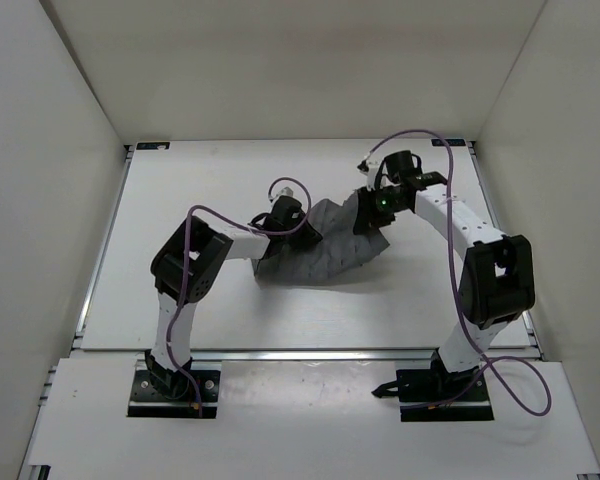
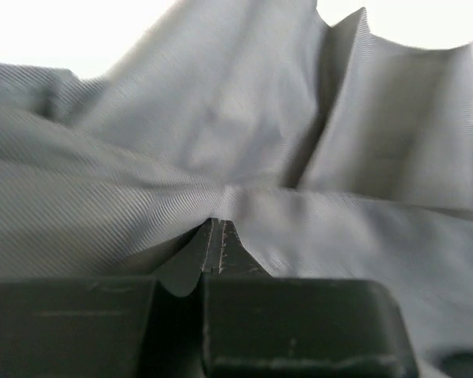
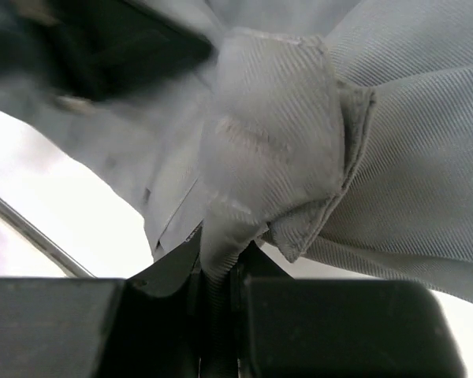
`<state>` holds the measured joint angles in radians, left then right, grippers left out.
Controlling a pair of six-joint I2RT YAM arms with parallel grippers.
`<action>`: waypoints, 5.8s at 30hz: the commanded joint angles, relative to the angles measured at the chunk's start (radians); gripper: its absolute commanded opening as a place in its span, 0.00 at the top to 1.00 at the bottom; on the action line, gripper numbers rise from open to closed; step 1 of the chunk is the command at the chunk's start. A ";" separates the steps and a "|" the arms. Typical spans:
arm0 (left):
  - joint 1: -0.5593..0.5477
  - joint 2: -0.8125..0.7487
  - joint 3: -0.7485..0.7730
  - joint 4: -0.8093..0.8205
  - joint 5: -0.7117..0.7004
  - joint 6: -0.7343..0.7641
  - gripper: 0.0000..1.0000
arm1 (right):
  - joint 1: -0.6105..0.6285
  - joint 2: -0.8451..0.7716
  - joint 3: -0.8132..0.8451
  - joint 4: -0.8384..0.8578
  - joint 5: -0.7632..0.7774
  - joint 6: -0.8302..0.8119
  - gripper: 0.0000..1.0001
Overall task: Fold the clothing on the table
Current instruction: Fold the skirt
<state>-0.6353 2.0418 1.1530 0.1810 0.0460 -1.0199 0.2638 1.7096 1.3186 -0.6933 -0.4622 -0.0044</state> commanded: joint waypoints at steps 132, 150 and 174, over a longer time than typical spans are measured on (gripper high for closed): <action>0.310 -0.469 -0.291 -0.190 -0.120 0.391 0.85 | 0.154 0.249 0.148 0.256 -0.102 0.161 0.99; 0.184 -0.862 -0.400 -0.295 -0.031 0.413 0.99 | 0.110 -0.038 0.108 0.216 -0.020 0.243 0.99; 0.191 -0.775 -0.529 -0.261 0.017 0.434 0.95 | 0.200 0.167 0.056 0.330 -0.136 0.360 1.00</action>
<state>-0.4541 1.3136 0.5484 -0.0566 0.0399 -0.6193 0.4995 1.9537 1.3201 -0.3752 -0.5678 0.3347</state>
